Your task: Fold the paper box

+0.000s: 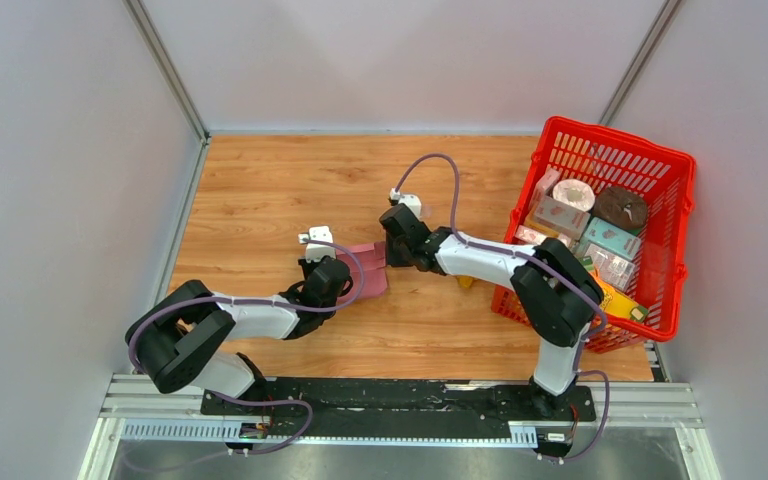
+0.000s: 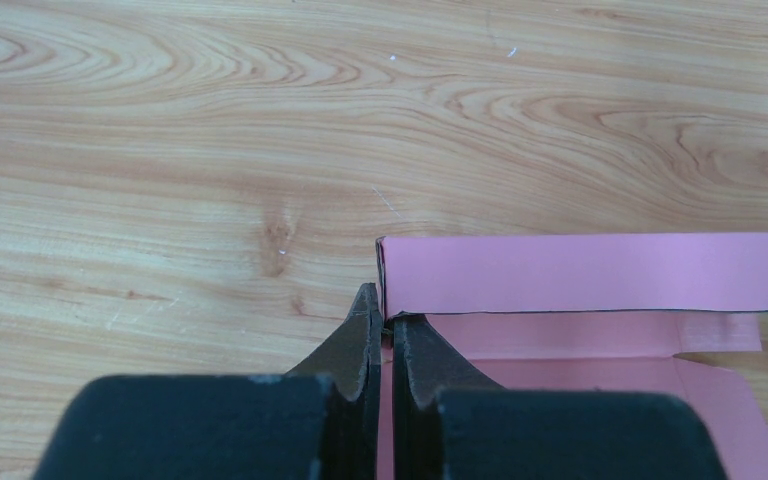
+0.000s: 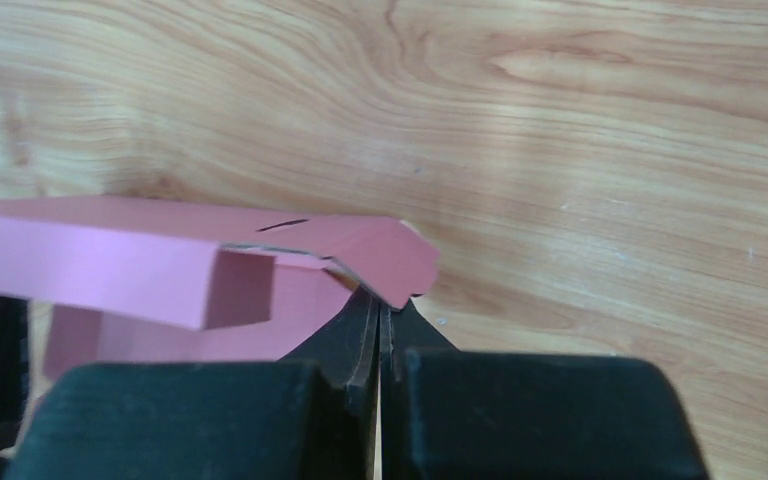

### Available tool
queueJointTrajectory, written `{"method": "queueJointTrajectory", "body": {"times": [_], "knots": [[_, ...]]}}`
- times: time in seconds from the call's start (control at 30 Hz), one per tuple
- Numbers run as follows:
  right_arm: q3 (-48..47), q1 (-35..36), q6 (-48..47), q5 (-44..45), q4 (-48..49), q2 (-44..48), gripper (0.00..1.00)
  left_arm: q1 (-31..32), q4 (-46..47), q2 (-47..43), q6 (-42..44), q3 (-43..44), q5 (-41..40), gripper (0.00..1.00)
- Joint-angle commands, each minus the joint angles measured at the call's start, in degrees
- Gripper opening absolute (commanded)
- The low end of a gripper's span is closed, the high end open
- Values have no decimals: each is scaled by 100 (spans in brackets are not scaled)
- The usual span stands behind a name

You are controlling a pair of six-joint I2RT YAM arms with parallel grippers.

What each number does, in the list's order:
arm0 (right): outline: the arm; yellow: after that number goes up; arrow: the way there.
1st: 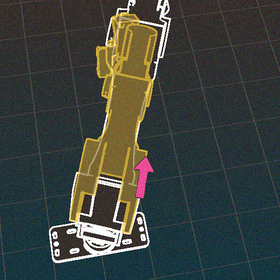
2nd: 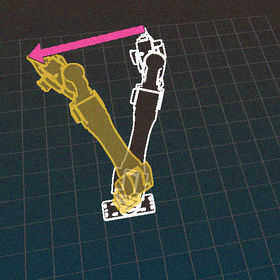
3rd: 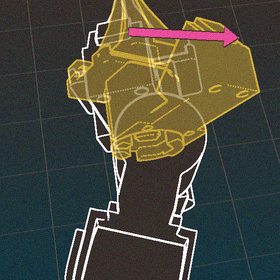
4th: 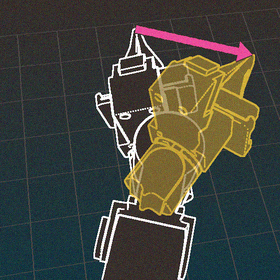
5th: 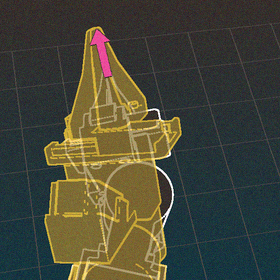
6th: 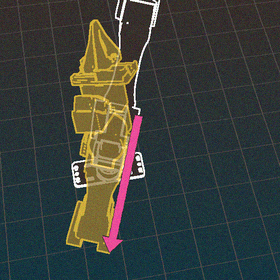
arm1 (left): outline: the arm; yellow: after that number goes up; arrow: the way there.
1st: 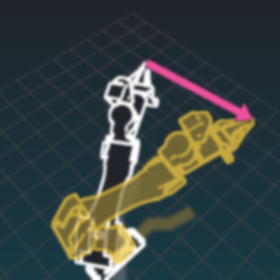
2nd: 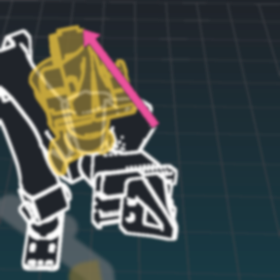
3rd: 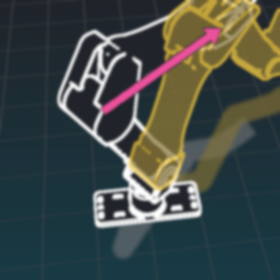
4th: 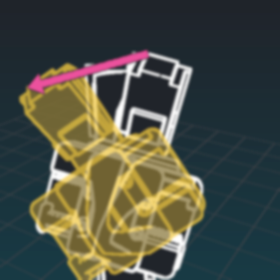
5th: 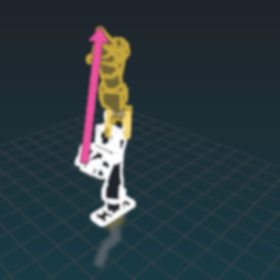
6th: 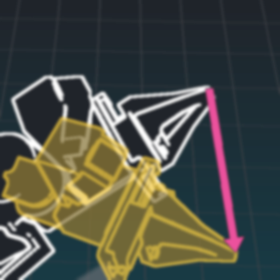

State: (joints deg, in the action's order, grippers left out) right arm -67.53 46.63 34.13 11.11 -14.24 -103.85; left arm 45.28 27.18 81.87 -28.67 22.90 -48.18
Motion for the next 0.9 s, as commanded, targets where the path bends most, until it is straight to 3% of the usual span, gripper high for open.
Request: {"method": "queueJointTrajectory", "body": {"times": [0.0, 0.87], "knots": [[116, 83, -73, 628, 387, -179, 0, -10, -468, 31, -60, -48, 90, 0], [240, 294, 76, -231, 1608, -600, 0, -10, -362, 75, -104, -75, 187, 0]]}}
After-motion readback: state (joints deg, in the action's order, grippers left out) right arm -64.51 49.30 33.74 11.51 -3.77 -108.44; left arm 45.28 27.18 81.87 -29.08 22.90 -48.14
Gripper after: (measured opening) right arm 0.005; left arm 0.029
